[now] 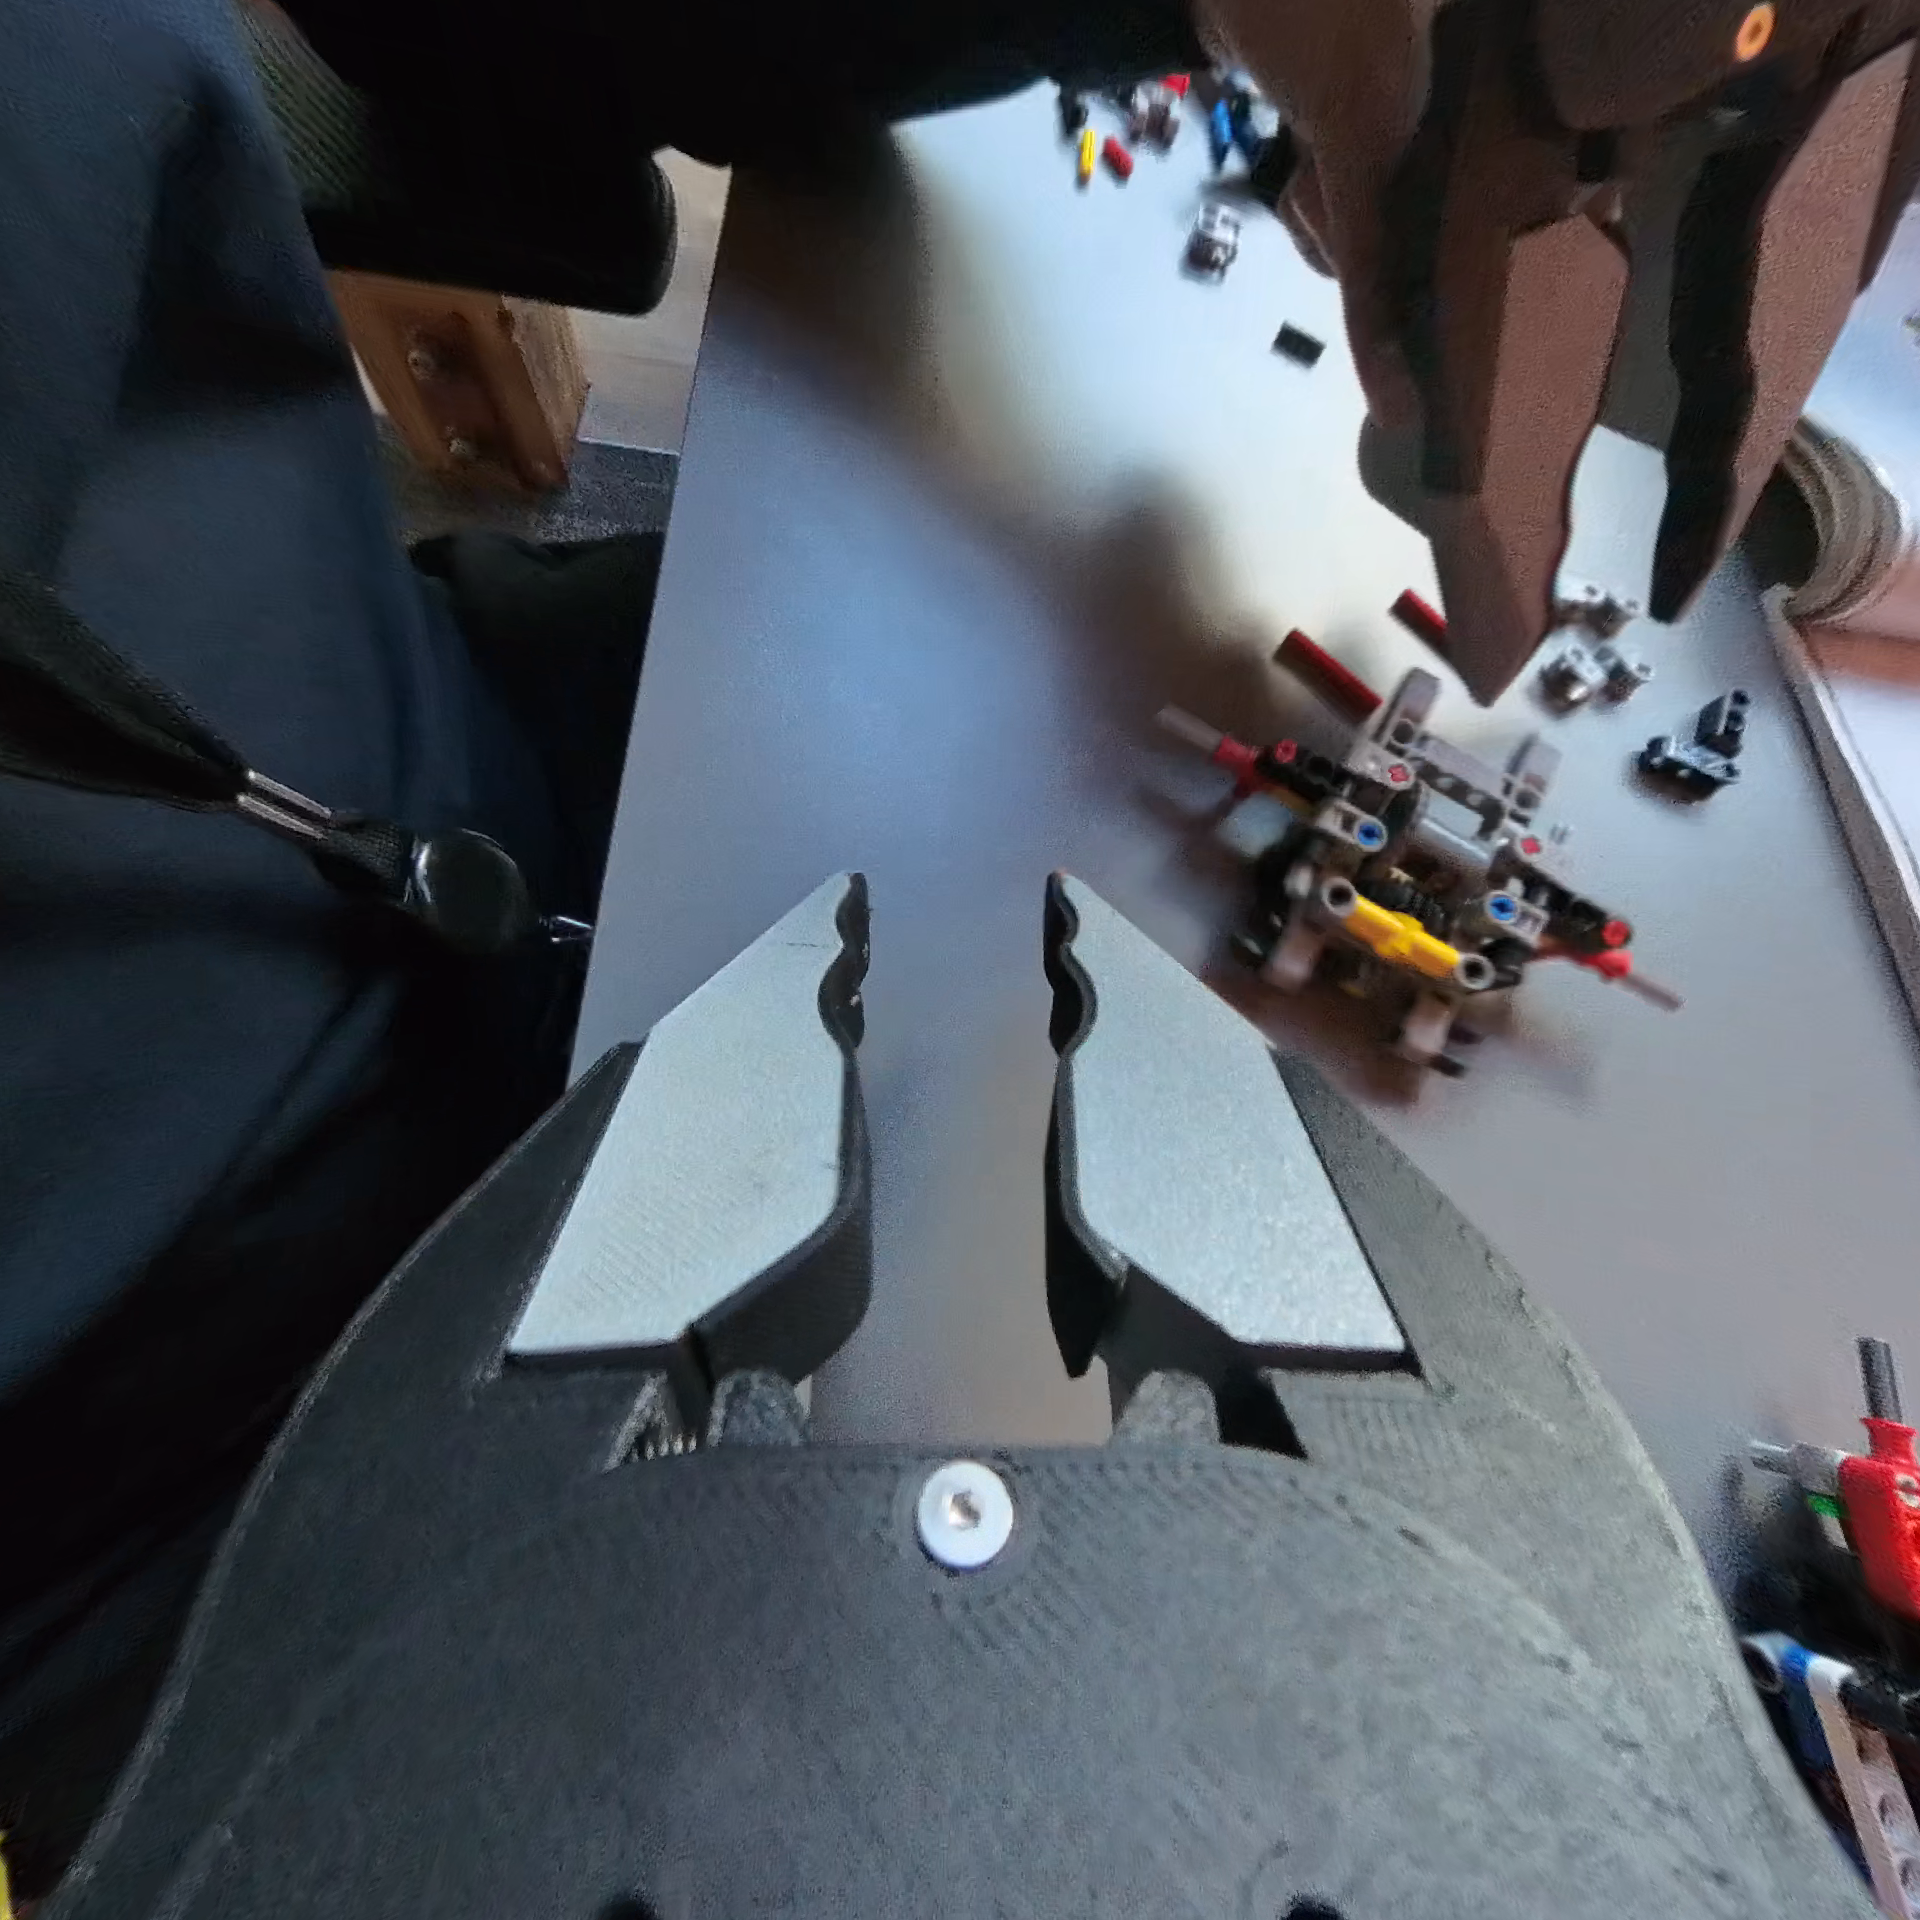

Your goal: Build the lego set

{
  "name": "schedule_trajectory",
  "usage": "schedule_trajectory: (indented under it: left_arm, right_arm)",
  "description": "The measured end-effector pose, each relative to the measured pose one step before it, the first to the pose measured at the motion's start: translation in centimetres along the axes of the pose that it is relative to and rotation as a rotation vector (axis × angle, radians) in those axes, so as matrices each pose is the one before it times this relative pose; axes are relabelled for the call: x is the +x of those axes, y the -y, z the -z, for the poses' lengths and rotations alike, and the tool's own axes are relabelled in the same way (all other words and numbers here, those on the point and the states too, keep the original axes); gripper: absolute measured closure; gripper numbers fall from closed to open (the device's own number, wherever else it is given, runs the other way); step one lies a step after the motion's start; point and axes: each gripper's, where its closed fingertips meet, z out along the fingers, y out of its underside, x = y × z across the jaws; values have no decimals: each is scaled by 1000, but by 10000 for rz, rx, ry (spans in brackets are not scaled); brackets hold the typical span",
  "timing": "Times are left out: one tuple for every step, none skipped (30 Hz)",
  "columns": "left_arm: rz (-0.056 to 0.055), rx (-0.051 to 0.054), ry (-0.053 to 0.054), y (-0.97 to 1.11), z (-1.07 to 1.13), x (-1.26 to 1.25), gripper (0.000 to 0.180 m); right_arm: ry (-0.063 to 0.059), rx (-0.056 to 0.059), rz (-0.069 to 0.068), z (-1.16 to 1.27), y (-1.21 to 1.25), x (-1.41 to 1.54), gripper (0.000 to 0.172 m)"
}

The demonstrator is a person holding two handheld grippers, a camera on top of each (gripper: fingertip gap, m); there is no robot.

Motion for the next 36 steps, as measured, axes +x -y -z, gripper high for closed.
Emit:
schedule_trajectory:
  left_arm:
    - [438, 15, 302, -439, 169, -1119, 136]
    - [339, 190, -97, -82, 285, -323, 136]
    - [172, 329, -450, 236, 385, 459, 136]
    - [45, 363, -574, 343, 406, 842, 136]
    - [-14, 294, -547, 301, 312, 903, 137]
    - [-41, 179, -472, 169, 195, 857, 138]
    - [-93, 57, -474, -13, 69, 884, 138]
    - [-78, -60, -351, -178, -73, 714, 140]
    - [-73, -138, -180, -251, -146, 469, 138]
    - [-100, -150, -45, -263, -165, 316, 138]
    - [-146, -160, 20, -235, -141, 275, 138]
    - [-172, -143, 55, -206, -38, 251, 138]
    - [-163, -116, 74, -175, 82, 180, 136]
    - [-109, -42, 81, -86, 223, 74, 136]
    - [-11, 64, 6, 50, 365, 86, 136]
    - [85, 173, -112, 217, 444, 190, 136]
    - [116, 227, -244, 308, 473, 390, 137]
    - [89, 253, -287, 401, 415, 503, 137]
    - [52, 220, -267, 397, 264, 559, 137]
    - [8, 121, -203, 299, 57, 509, 137]
    - [3, 32, -54, 213, -194, 287, 138]
    - [-27, -57, 46, 95, -407, 115, 137]
    - [-68, -183, 233, -118, -577, -192, 141]
    - [-189, -354, 407, -410, -637, -500, 147]
    - [-262, -344, 396, -484, -614, -497, 153]
    - [-214, -190, 109, -311, -512, -74, 157]
    - [-140, -68, 5, -183, -337, 65, 166]
    - [-120, 37, 61, -70, -148, -52, 171]
    - [-115, 61, 79, -113, 1, -177, 172]
    - [-72, 112, 196, -73, 61, -456, 174]
    - [9, 143, 222, -112, 43, -568, 175]
    - [161, 97, -11, -140, 33, -300, 175]
    - [236, 121, -149, -68, 23, -115, 175]
    - [187, 212, -163, 72, 45, -63, 175]
    - [105, 170, -209, 69, 34, 79, 175]
    - [10, 109, -121, 23, 33, 34, 175]
  right_arm:
    - [-80, 83, 3, 163, 262, 4, 140]
    - [-122, 31, -113, 268, 78, 312, 140]
    - [-167, 48, -192, 327, -4, 561, 140]
    - [-232, 39, -211, 352, -77, 800, 140]
    - [-245, 13, -174, 318, -115, 896, 140]
    - [-172, -17, -94, 237, -79, 819, 140]
    - [-121, -60, 7, 127, -14, 724, 141]
    - [-182, -115, 101, 9, 13, 822, 141]
    - [-172, -170, 163, -143, 11, 816, 141]
    - [-84, -171, 167, -247, 82, 735, 141]
    - [-28, -107, 150, -346, 240, 677, 141]
    - [56, -55, 208, -419, 356, 543, 140]
    - [61, -41, 343, -468, 383, 456, 140]
    - [-11, -86, 489, -488, 278, 499, 140]
    - [-12, -159, 540, -493, 109, 474, 140]
    - [115, -181, 451, -486, -6, 273, 140]
    - [287, -170, 319, -432, -42, -16, 139]
    - [364, -141, 222, -372, -72, -166, 138]
    - [358, -80, 152, -318, -25, -259, 138]
    - [293, -58, 91, -275, -7, -226, 136]
    - [162, -74, 45, -268, -39, -128, 136]
    - [41, -78, 19, -250, -44, -35, 136]
    - [-17, -58, 5, -255, -12, -19, 135]
    - [-32, -41, -11, -266, 10, -69, 135]
    - [-16, -39, -20, -276, 12, -140, 134]
    - [-41, -41, -22, -280, 2, -141, 134]
    - [-118, -5, -35, -278, 47, -29, 131]
    - [-120, 39, -61, -179, 105, 8, 130]
    - [-82, 34, -81, -95, 105, 19, 130]
    - [-129, 10, -91, -63, 49, 177, 133]
    - [-188, -39, -96, -54, -20, 313, 137]
    - [-105, -57, -49, -72, -35, 242, 136]
    - [-36, 7, 8, -51, 57, 156, 136]
    - [-96, 59, -6, -48, 139, 308, 136]
    - [-103, 30, -75, -71, 98, 384, 134]
    - [15, 15, -127, -93, 91, 247, 131]
